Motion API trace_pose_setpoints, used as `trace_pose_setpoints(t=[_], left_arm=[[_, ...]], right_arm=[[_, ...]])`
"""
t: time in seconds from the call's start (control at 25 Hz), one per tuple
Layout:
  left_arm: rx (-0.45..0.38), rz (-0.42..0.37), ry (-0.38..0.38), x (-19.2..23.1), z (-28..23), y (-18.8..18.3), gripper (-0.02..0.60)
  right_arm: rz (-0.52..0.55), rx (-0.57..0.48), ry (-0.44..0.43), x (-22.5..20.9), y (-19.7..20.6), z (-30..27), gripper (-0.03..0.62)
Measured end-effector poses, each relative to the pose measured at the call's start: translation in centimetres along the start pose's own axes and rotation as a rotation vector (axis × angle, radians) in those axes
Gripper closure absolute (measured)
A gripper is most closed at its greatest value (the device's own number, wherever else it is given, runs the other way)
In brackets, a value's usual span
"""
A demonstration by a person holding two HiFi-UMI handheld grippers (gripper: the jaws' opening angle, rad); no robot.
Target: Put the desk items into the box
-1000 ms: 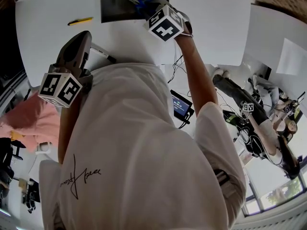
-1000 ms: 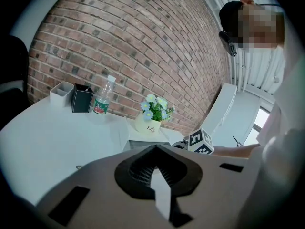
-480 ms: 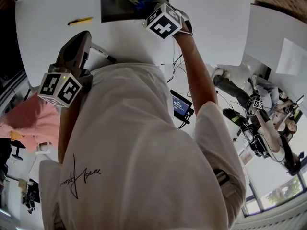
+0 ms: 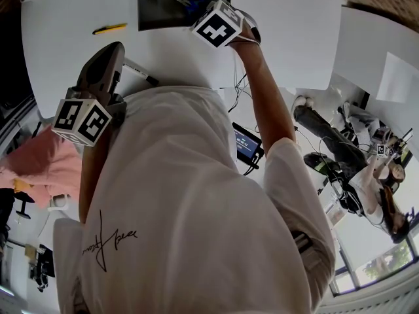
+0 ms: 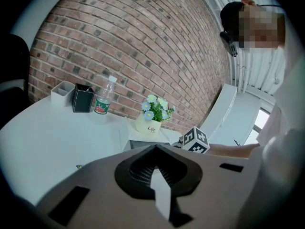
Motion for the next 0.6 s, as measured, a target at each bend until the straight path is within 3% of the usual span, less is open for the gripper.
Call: trace_pose_setpoints(t=[0.6], left_arm=[[-0.009, -0.005, -0.006, 0.11, 0.40, -0.32, 0.575]], right_arm=[[-0.049, 0.039, 0.031, -0.53, -0.25, -0.28, 0.490]])
Point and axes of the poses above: the fingertips, and each gripper's own axes: z backward along the fingers, x to its left, y out of its underside, the point moved 2 cm from there along z, backward along the fingers, and after that the axes turned 13 degrees about y, right-handed, at the moved point
